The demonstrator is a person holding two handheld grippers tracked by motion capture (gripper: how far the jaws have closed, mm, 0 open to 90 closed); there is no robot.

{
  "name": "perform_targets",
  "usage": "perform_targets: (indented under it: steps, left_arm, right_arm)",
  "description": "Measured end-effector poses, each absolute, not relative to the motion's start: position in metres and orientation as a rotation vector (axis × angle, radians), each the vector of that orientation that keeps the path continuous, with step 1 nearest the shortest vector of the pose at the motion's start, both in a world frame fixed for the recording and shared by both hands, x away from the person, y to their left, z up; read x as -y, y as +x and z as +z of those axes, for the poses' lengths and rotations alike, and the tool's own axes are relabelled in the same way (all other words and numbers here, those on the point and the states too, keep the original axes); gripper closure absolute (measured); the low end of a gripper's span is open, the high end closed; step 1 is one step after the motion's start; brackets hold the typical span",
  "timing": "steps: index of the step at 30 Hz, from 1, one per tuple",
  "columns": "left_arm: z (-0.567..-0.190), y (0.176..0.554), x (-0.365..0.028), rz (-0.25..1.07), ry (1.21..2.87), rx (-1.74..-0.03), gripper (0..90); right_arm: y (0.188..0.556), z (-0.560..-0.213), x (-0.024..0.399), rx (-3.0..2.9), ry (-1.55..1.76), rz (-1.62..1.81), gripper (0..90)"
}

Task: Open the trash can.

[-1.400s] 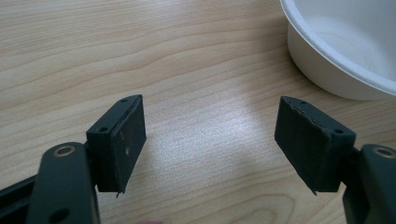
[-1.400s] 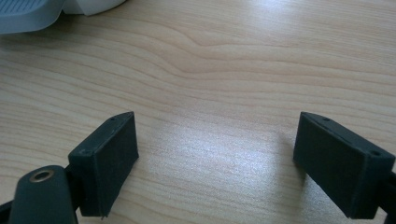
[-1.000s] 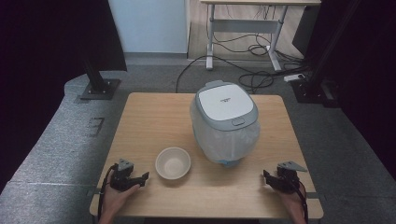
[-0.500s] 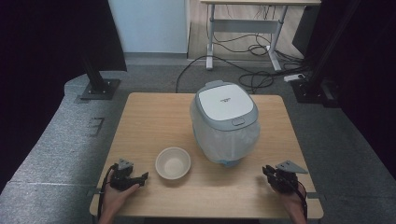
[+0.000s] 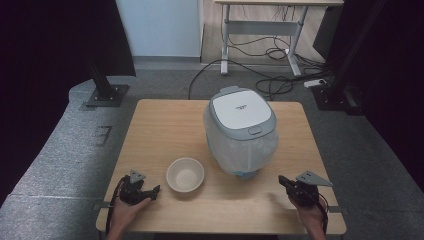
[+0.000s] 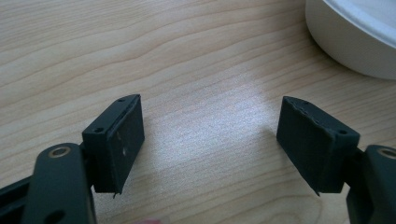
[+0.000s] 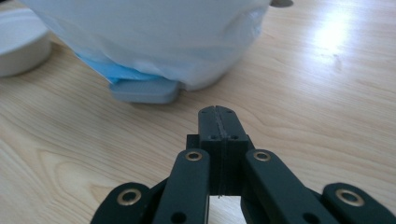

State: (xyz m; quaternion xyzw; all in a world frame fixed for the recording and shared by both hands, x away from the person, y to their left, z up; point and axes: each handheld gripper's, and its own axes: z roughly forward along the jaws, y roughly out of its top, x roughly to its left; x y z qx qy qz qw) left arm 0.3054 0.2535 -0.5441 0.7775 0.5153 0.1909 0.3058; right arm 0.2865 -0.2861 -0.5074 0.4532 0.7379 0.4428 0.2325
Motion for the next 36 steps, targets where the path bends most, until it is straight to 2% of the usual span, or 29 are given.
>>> perform_targets:
  steps: [24, 36]
  left_arm:
    - [-0.546, 0.306, -0.252, 0.516, 2.049, -1.357, 20.8]
    - [-0.546, 0.306, -0.253, 0.513, 2.052, -1.348, 20.5]
  right_arm:
    - [0.315, -0.507, 0.242, -2.142, 1.153, 1.320, 89.2]
    - [0.333, -0.520, 0.218, -2.186, 1.148, 1.279, 89.2]
